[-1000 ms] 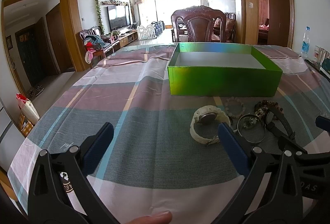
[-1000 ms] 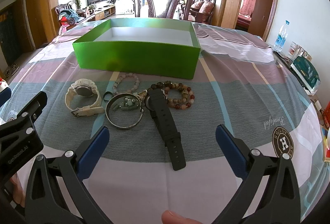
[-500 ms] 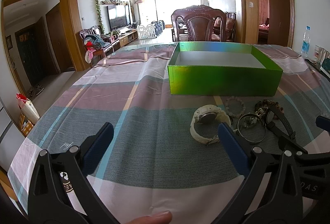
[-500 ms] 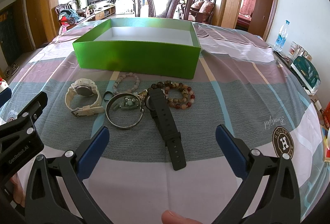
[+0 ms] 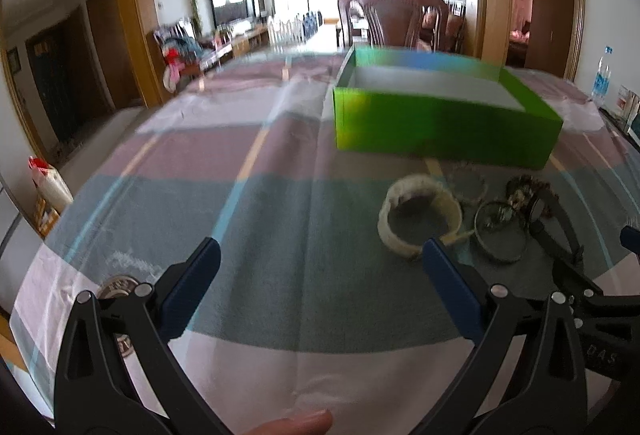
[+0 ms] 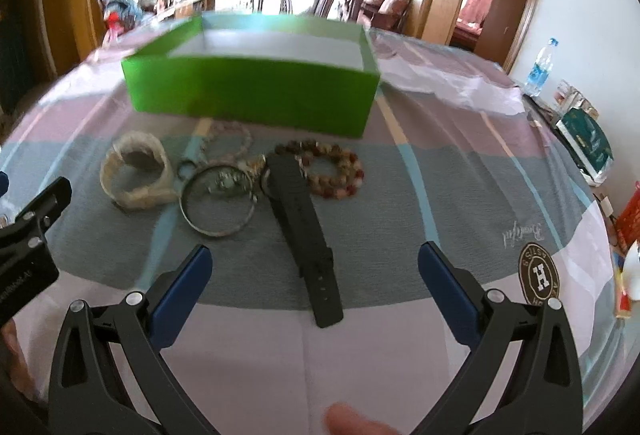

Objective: Organize jewelry
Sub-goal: 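Close the left tool on the white watch while the right tool grips the black-strap watch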

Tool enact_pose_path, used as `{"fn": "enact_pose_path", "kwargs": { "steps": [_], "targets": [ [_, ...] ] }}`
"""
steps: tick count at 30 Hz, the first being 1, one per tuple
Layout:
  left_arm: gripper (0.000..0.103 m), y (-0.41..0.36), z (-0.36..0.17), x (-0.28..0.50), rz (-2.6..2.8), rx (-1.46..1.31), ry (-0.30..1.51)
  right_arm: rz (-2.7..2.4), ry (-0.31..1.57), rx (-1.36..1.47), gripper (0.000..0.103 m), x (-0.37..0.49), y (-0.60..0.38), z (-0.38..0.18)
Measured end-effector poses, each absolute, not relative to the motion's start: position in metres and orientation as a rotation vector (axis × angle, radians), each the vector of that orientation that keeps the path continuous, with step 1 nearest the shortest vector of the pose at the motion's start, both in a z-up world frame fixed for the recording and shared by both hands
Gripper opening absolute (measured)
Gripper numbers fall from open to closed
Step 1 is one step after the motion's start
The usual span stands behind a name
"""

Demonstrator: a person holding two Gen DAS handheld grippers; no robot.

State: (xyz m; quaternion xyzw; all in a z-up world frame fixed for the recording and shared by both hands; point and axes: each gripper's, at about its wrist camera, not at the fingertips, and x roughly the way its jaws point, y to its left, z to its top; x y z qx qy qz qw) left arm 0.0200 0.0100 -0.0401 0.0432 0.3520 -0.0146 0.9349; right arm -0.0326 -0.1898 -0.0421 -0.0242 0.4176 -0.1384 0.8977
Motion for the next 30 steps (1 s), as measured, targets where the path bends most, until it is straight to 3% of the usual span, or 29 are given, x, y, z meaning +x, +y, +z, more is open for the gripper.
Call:
{"fn": "enact_pose_path", "kwargs": {
  "steps": [8,12,15,17,19,21,22,30],
  "targets": [
    [0.1,0.005,-0.046,0.027,-0.111,0.084,0.805,-0.219,0.923,0.008,0.099,-0.026,-0.204,-0.042],
    [0.099,0.005,-0.045,0.026,-0.15,0.064,0.809,-0.166,0.964,0.059,0.08,-0.027,-0.207,-0.044],
    [0.083,0.006,-0.044,0.026,-0.154,0.05,0.806,-0.131,0.992,0.121,0.056,-0.025,-0.212,-0.047],
    [0.062,0.006,-0.043,0.027,-0.161,0.049,0.828,-0.13,0.994,0.152,0.047,-0.031,-0.216,-0.044],
    [0.055,0.006,-0.039,0.023,-0.202,0.065,0.86,-0.08,1.0,0.184,0.043,-0.037,-0.22,-0.036],
    [0.065,0.005,-0.032,0.017,-0.252,0.101,0.869,-0.061,1.024,0.117,0.043,-0.039,-0.219,-0.025],
    [0.078,0.004,-0.028,0.016,-0.272,0.129,0.875,-0.073,1.019,0.075,0.043,-0.036,-0.219,-0.02],
    [0.077,-0.02,-0.028,0.081,-0.329,0.238,0.954,-0.062,1.059,-0.018,0.043,-0.003,-0.21,-0.017]
  ]
}}
